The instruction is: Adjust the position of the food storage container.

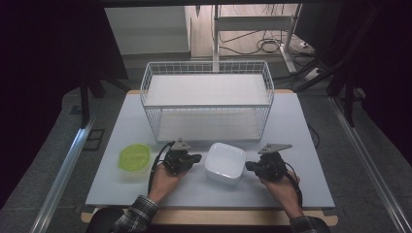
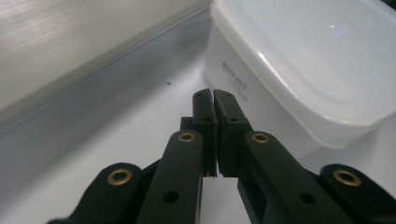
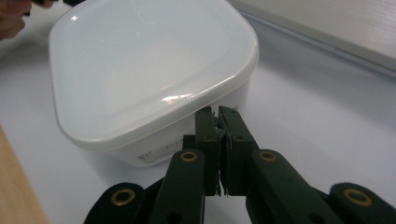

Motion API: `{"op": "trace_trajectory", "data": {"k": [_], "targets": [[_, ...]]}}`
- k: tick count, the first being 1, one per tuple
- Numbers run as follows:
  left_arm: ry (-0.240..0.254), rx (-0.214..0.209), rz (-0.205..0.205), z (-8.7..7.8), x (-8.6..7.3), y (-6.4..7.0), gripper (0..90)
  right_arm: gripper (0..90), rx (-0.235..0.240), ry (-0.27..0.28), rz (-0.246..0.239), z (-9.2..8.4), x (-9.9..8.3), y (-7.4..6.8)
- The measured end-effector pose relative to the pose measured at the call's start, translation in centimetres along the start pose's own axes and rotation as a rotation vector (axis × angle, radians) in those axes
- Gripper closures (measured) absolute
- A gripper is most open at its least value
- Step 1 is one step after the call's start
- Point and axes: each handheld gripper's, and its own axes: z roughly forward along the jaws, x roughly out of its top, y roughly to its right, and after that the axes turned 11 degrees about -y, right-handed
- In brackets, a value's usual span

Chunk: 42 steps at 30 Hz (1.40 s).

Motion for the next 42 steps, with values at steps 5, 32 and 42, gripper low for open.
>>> {"op": "trace_trajectory", "data": {"k": [5, 32, 42], "targets": [[-0.007, -0.013, -0.008, 0.4, -0.1, 0.2, 87.2, 87.1, 0.018, 0.002, -0.002, 0.8, 0.9, 0.3], [-0.024, 0.081, 0.01, -3.9, -2.5, 1.8, 71.1, 78.7, -0.026, 0.011, -0.092, 0.5, 0.8, -1.3], [0.022, 0.078, 0.036, -5.4, -4.2, 1.7, 17.3, 38.3, -0.027, 0.111, -0.12, -1.4, -0.7, -1.7]]}}
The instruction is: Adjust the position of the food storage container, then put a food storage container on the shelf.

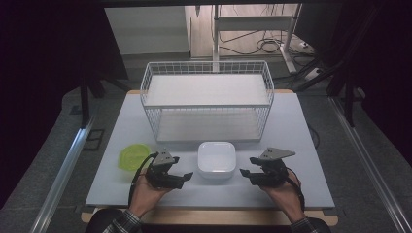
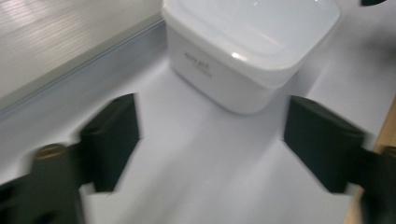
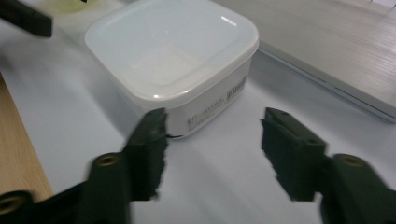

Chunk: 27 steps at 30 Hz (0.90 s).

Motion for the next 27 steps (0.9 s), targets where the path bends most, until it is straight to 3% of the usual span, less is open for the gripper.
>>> {"op": "trace_trajectory", "data": {"k": [1, 2, 3, 9, 13, 17, 24, 27], "targets": [[-0.003, -0.002, -0.002, -0.1, -0.2, -0.1, 13.9, 31.6, 0.004, 0.008, 0.009, 0.1, -0.1, 0.2], [0.0, 0.0, -0.009, -0.1, -0.2, -0.1, 13.9, 31.6, 0.004, 0.008, 0.009, 0.1, -0.1, 0.2], [0.022, -0.003, -0.016, -0.4, -0.2, -0.1, 8.0, 26.2, 0.003, 0.021, 0.025, 0.2, -0.1, 0.3], [0.055, -0.029, -0.007, -0.3, -0.2, -0.3, 3.2, 13.5, -0.006, 0.047, 0.058, 0.3, -0.1, 0.6], [0.057, -0.02, 0.017, 0.2, -0.3, -0.4, 2.1, 9.4, -0.011, 0.054, 0.077, 0.5, 0.0, 0.6], [0.058, -0.006, 0.015, 0.6, -0.1, -0.3, 1.5, 6.8, -0.009, 0.061, 0.078, 0.5, 0.2, 0.6], [0.03, -0.029, 0.005, 0.6, 0.8, -0.2, 1.8, 3.3, -0.002, 0.047, 0.072, 0.9, 1.1, 0.1], [0.041, -0.048, 0.01, 0.5, 1.3, -0.2, 2.1, 3.8, -0.001, 0.046, 0.073, 0.9, 1.7, -0.1]]}}
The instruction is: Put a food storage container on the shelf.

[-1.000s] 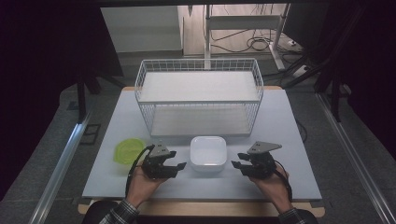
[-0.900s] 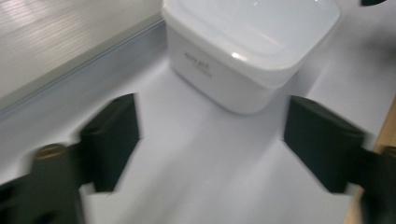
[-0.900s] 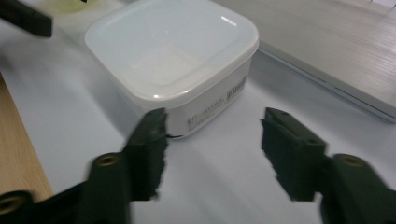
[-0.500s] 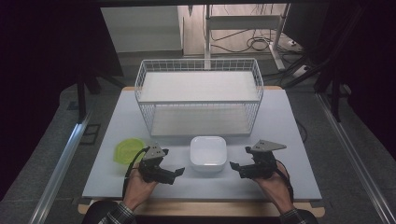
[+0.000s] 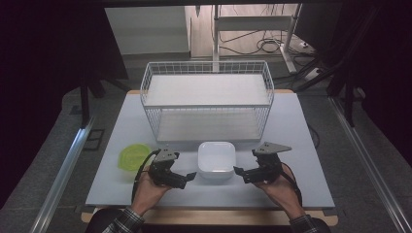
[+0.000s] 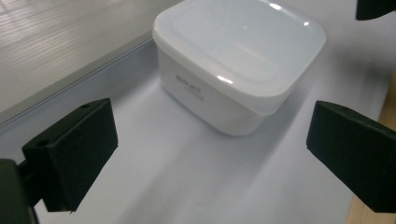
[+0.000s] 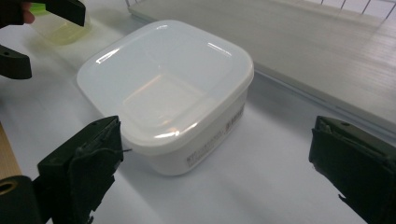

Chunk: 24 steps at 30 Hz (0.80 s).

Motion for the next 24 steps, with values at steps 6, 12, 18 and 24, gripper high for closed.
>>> {"op": "trace_trajectory", "data": {"k": [6, 12, 18, 24], "targets": [[-0.017, -0.001, 0.006, 0.4, 1.0, -0.1, 4.7, 10.6, 0.018, -0.003, 0.012, -0.1, 1.0, 0.0], [0.0, -0.043, -0.004, 0.9, 2.4, -0.4, 4.9, 16.0, 0.042, 0.002, 0.027, -0.1, 1.9, 0.5], [-0.008, -0.04, 0.01, 1.4, 3.4, -0.7, 8.6, 18.9, 0.036, -0.006, 0.003, 0.5, 3.4, 0.4], [-0.016, -0.059, -0.004, 2.6, 3.7, -1.1, 11.2, 19.6, 0.038, -0.035, -0.01, 1.7, 4.2, 0.3]]}}
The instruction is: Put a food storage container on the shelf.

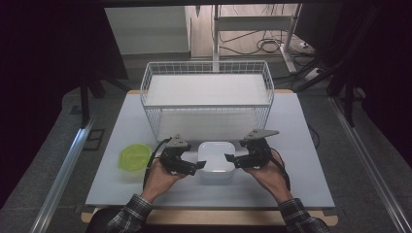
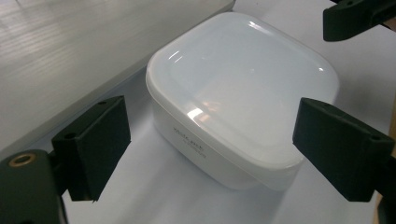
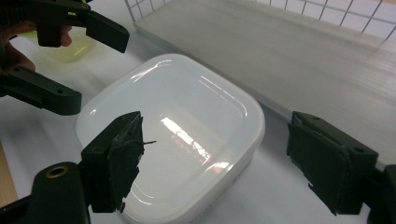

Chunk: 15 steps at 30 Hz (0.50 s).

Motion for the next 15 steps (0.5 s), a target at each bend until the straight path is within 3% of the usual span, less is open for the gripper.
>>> {"op": "trace_trajectory", "data": {"k": [4, 11, 13, 14, 15], "targets": [[-0.018, -0.016, -0.01, 0.7, -0.3, -0.2, 11.5, 20.6, 0.02, -0.024, 0.027, 0.6, -0.6, 0.5], [-0.009, -0.165, -0.087, 1.5, -0.9, -1.2, 13.8, 23.5, 0.057, -0.083, 0.048, 1.6, -1.3, 0.9], [-0.014, -0.207, -0.09, 1.7, -1.0, -1.0, 19.1, 28.1, 0.12, -0.088, 0.083, 1.7, -1.5, 0.9], [-0.026, -0.216, -0.069, 1.6, -1.0, -0.6, 20.4, 31.4, 0.146, -0.089, 0.089, 1.7, -1.7, 0.9], [-0.026, -0.216, -0.069, 1.6, -1.0, -0.6, 19.9, 31.4, 0.146, -0.089, 0.089, 1.7, -1.7, 0.9]]}}
